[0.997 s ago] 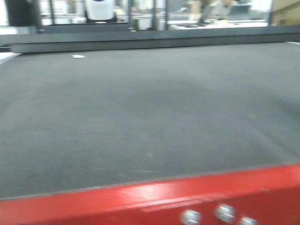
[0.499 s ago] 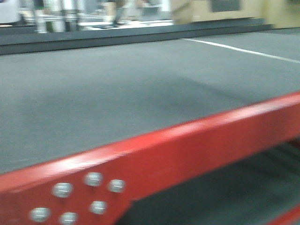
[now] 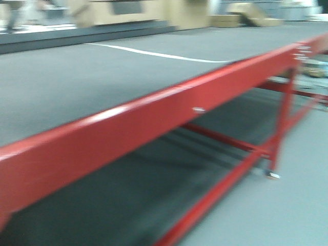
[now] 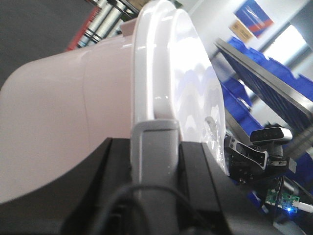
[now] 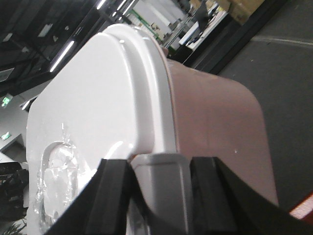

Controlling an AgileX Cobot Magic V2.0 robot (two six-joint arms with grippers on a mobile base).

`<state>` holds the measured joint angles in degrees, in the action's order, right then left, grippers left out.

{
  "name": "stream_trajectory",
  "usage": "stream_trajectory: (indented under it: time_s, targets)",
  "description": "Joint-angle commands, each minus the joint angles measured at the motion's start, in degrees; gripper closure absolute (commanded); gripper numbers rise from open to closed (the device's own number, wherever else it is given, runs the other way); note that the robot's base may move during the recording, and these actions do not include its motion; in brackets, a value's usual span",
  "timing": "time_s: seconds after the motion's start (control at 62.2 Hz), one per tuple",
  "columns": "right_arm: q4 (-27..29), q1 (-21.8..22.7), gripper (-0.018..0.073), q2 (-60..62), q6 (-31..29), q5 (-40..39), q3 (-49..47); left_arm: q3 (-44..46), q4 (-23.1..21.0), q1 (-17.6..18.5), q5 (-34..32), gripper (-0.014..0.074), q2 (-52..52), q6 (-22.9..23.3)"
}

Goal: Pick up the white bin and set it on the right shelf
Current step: 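Hold the bin with both grippers while driving away from the table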

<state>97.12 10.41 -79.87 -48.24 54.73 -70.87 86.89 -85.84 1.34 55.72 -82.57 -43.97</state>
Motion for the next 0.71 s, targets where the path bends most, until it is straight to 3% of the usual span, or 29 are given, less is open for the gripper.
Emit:
stream_trajectory:
  time_s: [0.0,0.691]
  targets:
    - [4.5,-2.6,0.0506,2.9,-0.9,12.3,-1.9,1.9,-6.1,3.9,19.0,0.0713,2.6,-1.1]
    - [4.5,-2.6,0.0506,2.9,-0.9,12.0,-1.9,1.9,-6.1,3.9,19.0,0.0713,2.6,-1.1]
